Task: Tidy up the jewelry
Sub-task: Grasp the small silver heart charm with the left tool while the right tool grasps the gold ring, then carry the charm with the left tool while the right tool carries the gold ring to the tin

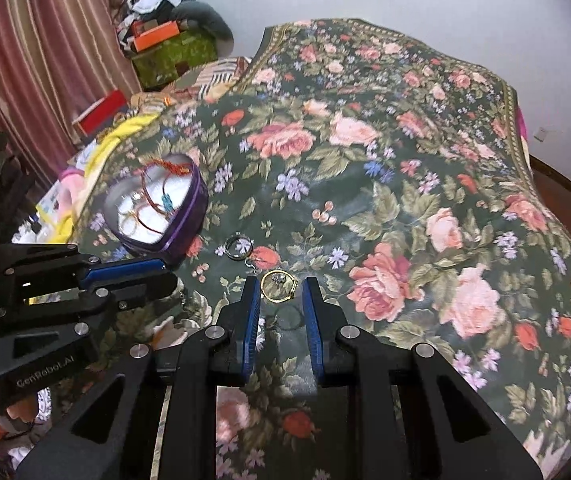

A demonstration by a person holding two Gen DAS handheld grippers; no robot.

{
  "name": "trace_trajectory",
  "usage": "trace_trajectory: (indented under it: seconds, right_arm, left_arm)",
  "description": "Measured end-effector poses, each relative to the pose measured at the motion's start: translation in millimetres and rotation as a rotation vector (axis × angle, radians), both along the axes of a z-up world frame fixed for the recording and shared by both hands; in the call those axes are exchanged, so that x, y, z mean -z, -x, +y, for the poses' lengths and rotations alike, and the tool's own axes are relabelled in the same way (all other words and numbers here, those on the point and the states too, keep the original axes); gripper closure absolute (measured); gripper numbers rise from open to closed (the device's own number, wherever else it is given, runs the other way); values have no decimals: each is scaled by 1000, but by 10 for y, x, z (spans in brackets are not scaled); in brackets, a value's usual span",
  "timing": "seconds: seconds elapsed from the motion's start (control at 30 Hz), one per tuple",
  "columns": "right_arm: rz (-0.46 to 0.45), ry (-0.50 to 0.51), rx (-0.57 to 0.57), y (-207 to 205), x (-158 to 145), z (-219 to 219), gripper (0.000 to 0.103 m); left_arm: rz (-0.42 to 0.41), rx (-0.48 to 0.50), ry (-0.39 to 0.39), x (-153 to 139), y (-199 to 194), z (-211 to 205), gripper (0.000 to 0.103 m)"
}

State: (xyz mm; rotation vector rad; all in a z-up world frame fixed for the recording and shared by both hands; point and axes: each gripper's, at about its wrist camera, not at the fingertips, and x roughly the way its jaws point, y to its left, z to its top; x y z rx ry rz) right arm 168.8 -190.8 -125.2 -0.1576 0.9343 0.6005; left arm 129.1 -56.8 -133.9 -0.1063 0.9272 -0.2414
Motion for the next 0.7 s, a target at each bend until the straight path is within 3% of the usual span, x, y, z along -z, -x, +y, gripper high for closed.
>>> trace_trajectory:
  seconds: [0.7]
  right_arm:
    - [-114, -117, -58, 153, -540, 354, 84]
  left_arm:
    - [-180, -130, -9, -638, 244, 526, 94]
